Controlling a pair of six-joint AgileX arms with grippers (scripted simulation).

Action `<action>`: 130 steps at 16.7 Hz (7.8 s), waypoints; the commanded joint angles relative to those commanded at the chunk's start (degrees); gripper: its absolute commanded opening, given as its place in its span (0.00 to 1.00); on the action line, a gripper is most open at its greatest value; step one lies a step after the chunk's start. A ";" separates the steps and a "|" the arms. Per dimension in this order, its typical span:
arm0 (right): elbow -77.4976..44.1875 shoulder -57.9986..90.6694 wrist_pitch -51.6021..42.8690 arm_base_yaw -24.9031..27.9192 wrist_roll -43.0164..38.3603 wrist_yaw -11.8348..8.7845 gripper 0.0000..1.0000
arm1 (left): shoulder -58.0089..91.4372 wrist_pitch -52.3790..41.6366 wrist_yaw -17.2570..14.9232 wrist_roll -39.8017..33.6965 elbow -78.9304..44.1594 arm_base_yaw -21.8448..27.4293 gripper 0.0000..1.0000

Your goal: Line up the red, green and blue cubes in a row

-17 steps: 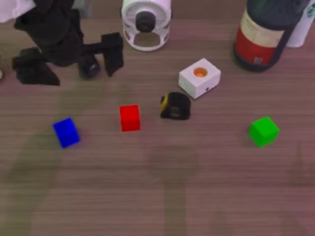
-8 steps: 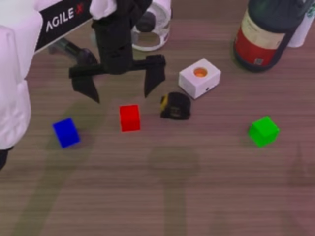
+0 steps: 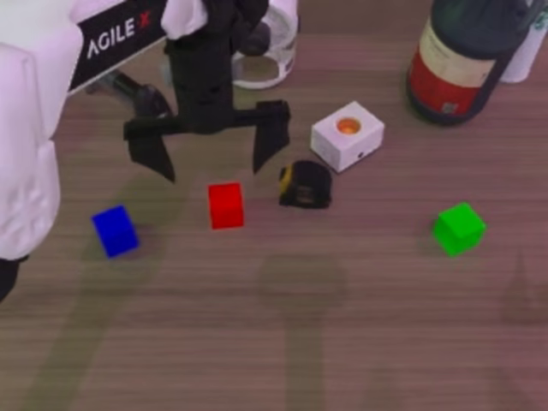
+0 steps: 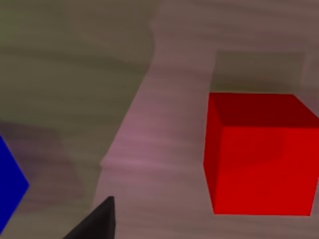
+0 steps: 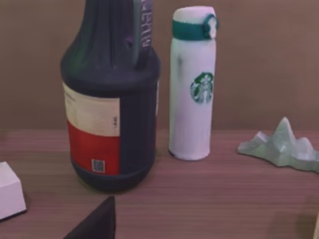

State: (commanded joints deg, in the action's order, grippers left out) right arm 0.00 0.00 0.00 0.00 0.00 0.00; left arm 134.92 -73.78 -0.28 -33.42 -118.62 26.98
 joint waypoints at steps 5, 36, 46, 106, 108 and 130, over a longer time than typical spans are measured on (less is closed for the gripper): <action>0.00 0.00 0.00 0.00 0.00 0.00 1.00 | 2.61 11.10 -0.02 0.03 7.93 0.08 1.00; 0.00 0.00 0.00 0.00 0.00 0.00 1.00 | 2.01 14.40 0.85 0.72 10.95 -0.06 0.00; 0.00 0.00 0.00 0.00 0.00 0.00 1.00 | -1.02 1.68 0.84 0.60 1.35 -1.13 0.00; 0.00 0.00 0.00 0.00 0.00 0.00 1.00 | -21.63 15.29 1.08 -1.46 36.01 7.25 1.00; 0.00 0.00 0.00 0.00 0.00 0.00 1.00 | -23.12 11.50 0.99 -1.51 33.59 6.98 1.00; -54.60 71.13 -39.02 10.09 5.67 0.21 1.00 | -92.21 45.90 2.20 11.03 86.49 -17.66 1.00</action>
State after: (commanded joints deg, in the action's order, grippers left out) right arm -54.60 71.13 -39.02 10.09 5.67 0.21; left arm 42.72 -27.88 1.93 -22.38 -32.12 9.32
